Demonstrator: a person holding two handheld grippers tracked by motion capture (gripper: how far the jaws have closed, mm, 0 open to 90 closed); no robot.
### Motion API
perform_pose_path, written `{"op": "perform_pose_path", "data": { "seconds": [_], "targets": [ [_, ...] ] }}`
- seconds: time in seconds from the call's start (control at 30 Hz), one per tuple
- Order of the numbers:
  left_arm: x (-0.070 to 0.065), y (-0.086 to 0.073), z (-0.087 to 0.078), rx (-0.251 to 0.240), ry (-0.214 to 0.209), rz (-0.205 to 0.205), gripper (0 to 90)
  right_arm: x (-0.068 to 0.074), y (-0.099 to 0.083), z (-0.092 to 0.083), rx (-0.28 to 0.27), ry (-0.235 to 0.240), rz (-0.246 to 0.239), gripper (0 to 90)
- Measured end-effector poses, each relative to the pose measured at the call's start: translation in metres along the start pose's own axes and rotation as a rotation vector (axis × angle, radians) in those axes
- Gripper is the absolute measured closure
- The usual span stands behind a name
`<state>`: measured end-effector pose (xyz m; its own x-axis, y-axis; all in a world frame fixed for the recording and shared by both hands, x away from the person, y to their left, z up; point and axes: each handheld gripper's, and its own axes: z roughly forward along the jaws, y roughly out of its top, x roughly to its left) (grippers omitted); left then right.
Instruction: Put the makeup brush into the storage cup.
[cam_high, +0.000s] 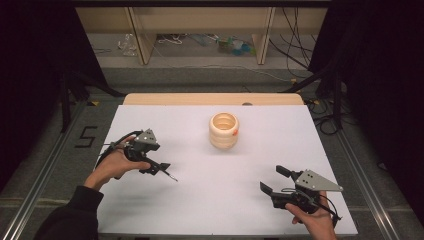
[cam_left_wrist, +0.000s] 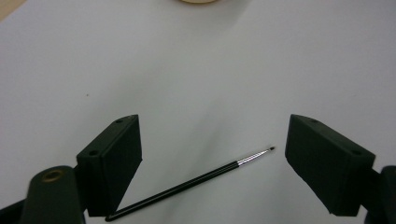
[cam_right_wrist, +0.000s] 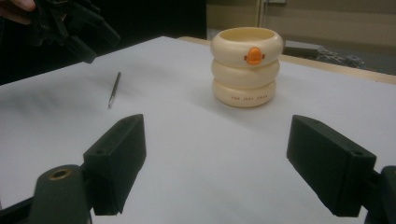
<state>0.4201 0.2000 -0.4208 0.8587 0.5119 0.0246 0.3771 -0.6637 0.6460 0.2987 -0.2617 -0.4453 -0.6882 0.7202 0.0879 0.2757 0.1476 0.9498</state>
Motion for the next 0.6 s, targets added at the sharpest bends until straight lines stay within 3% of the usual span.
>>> {"op": "perform_pose_path", "data": {
  "seconds": [0.03, 0.07, 0.1, 0.2, 0.3, 0.37, 0.43, 0.53, 0.57, 0.6],
  "targets": [
    [0.0, 0.0, 0.001, 0.008, -0.008, -0.003, 18.5, 0.0, 0.0, -0.001, 0.008, 0.002, 0.005, 20.9],
    [0.002, 0.0, 0.001, 0.033, -0.011, 0.02, 18.5, -0.001, 0.0, -0.001, 0.015, -0.004, -0.003, 20.9],
    [0.001, -0.001, 0.003, 0.018, -0.006, -0.001, 18.6, -0.001, 0.0, -0.001, 0.014, -0.003, -0.003, 20.9],
    [0.007, -0.001, 0.004, 0.045, -0.018, 0.035, 18.7, -0.001, 0.0, -0.001, 0.013, -0.012, -0.009, 20.9],
    [0.011, -0.002, 0.009, 0.096, -0.039, 0.006, 18.7, 0.0, 0.0, 0.0, 0.011, -0.01, -0.008, 20.9],
    [0.012, -0.003, 0.014, 0.119, -0.044, 0.018, 18.8, 0.0, 0.001, -0.002, 0.046, -0.013, -0.014, 20.9],
    [0.01, -0.003, 0.017, 0.137, -0.041, 0.016, 19.2, 0.0, -0.001, 0.001, 0.021, 0.005, 0.002, 20.8],
    [0.01, 0.001, 0.017, 0.143, -0.048, 0.026, 19.2, -0.002, -0.001, 0.0, 0.026, -0.009, -0.011, 20.9],
    [0.01, 0.002, 0.017, 0.142, -0.051, 0.032, 19.3, -0.002, 0.0, -0.002, 0.05, -0.01, -0.013, 20.9],
    [0.01, 0.004, 0.017, 0.14, -0.054, 0.036, 19.3, -0.001, -0.002, 0.001, 0.022, -0.01, -0.009, 20.9]
  ]
}}
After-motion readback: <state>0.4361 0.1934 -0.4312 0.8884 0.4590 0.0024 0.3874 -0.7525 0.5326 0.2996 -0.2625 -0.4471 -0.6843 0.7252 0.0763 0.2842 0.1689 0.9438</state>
